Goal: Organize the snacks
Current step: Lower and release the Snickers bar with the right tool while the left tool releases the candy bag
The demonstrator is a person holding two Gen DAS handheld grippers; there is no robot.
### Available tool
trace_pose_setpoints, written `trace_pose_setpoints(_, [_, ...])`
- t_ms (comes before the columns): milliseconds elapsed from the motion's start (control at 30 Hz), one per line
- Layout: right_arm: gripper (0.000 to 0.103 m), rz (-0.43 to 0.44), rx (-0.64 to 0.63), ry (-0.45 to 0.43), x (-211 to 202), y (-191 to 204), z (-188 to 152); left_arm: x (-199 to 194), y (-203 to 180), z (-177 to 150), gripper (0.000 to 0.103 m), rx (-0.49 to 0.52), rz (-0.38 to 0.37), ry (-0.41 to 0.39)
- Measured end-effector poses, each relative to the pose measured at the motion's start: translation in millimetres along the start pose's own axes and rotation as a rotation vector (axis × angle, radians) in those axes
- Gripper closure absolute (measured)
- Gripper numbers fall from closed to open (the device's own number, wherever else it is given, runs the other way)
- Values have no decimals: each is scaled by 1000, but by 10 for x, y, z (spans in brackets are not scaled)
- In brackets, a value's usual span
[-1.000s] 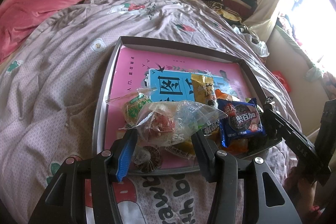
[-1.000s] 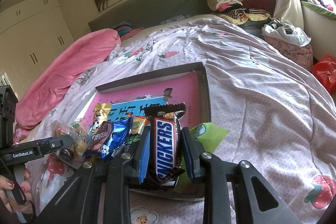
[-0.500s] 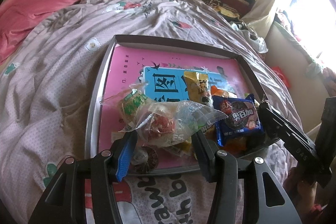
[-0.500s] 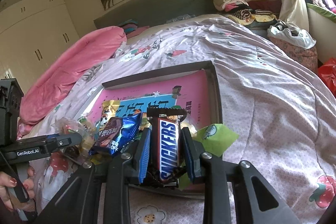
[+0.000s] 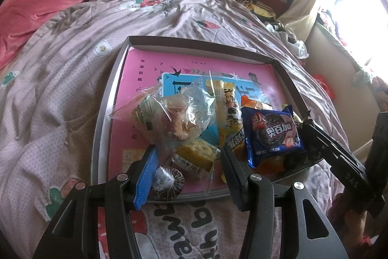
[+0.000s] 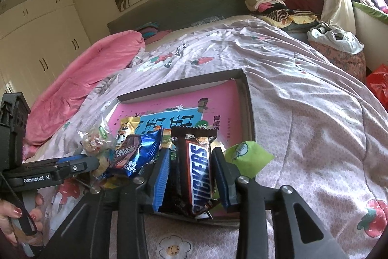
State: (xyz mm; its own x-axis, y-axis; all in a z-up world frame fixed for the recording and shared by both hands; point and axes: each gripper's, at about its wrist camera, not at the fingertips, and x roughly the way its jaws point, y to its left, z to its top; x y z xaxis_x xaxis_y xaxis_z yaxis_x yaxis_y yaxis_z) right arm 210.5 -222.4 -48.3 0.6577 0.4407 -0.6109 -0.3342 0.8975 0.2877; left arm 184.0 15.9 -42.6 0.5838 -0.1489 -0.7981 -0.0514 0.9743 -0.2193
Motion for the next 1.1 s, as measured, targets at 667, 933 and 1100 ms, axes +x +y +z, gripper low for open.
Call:
trace_pose_setpoints(667, [60,-30,-18,-23,-136,7,-7,-69,-76,16,47,13,-2,-11])
trace_pose_setpoints(933, [52,-47,-22,-32,-148,6,10,-81,-96,10,40,17,1,-11])
trace_pose_setpoints(1100, [49,-54,-23,-39,-150,-1,19,-107,-94,14,35,18,9,-20])
